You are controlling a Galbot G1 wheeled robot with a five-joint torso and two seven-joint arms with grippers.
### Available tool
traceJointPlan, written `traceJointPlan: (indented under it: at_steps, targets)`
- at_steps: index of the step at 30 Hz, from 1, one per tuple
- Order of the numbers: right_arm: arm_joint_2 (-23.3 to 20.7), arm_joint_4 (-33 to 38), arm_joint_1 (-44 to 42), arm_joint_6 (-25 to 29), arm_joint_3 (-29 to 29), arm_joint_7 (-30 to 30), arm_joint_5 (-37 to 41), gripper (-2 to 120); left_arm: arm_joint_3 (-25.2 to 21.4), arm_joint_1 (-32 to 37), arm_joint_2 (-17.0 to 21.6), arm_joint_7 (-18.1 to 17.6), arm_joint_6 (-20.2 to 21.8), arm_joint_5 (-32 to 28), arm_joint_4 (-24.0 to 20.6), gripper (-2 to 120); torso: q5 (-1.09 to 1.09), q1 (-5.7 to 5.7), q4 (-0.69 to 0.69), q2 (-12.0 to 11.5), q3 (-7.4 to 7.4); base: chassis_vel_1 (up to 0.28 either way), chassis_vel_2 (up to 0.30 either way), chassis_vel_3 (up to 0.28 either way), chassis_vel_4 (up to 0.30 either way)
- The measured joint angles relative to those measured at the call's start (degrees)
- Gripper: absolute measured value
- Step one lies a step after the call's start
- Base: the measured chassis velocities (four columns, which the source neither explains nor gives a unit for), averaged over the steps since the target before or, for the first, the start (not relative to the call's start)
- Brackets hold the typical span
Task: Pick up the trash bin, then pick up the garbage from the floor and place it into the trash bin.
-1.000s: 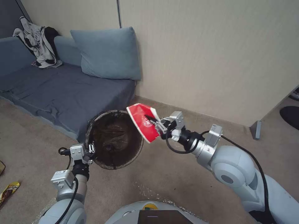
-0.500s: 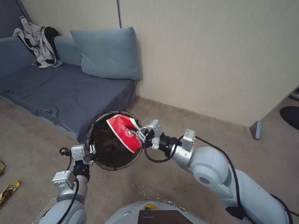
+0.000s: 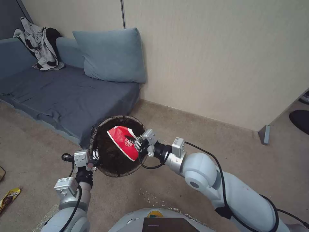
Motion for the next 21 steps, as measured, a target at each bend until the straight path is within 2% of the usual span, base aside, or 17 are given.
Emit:
traceJointPlan:
  at_steps: [3,7,8,12,13,16,18,19,21]
  targets:
    - [0.75,-0.72,0.58,-0.09,-0.94,0.80,-0.47,1,0.00,0.04,-0.03,0.05,-0.01,0.02,0.00,3,0.00,0.00,0.00,0.00,0.00,0.000,0.000,0.000,0.000]
    - [1.64,-1.09,1.49,-0.34,-2.66,2.80,-0.89,18,0.00,0.08,-0.01,0.12,-0.02,0.03,0.00,3,0.00,0.00,0.00,0.00,0.00,0.000,0.000,0.000,0.000]
    - [1.64,-1.09,1.49,-0.34,-2.66,2.80,-0.89,18,0.00,0.08,-0.01,0.12,-0.02,0.03,0.00,3,0.00,0.00,0.00,0.00,0.00,0.000,0.000,0.000,0.000]
    - [2.24,-1.17,1.83,-0.37,-3.76,4.25,-0.96,36,0.05,0.04,-0.06,0.15,-0.03,0.06,0.00,3,0.00,0.00,0.00,0.00,0.00,0.000,0.000,0.000,0.000]
    - [2.24,-1.17,1.83,-0.37,-3.76,4.25,-0.96,36,0.05,0.04,-0.06,0.15,-0.03,0.06,0.00,3,0.00,0.00,0.00,0.00,0.00,0.000,0.000,0.000,0.000]
    - [2.67,-1.06,1.93,-0.48,-4.15,5.13,-0.89,50,0.08,0.01,-0.16,0.16,-0.04,0.09,0.00,3,0.00,0.00,0.00,0.00,0.00,0.000,0.000,0.000,0.000]
    - [2.78,-0.98,2.06,-0.53,-4.19,5.27,-0.80,58,0.09,0.00,-0.23,0.17,-0.04,0.10,0.00,3,0.00,0.00,0.00,0.00,0.00,0.000,0.000,0.000,0.000]
    - [2.78,-0.98,2.06,-0.53,-4.19,5.27,-0.80,58,0.09,0.00,-0.23,0.17,-0.04,0.10,0.00,3,0.00,0.00,0.00,0.00,0.00,0.000,0.000,0.000,0.000]
    - [2.88,-0.75,2.24,-0.56,-4.17,5.36,-0.65,67,0.09,0.00,-0.30,0.18,-0.04,0.11,0.00,3,0.00,0.00,0.00,0.00,0.00,0.000,0.000,0.000,0.000]
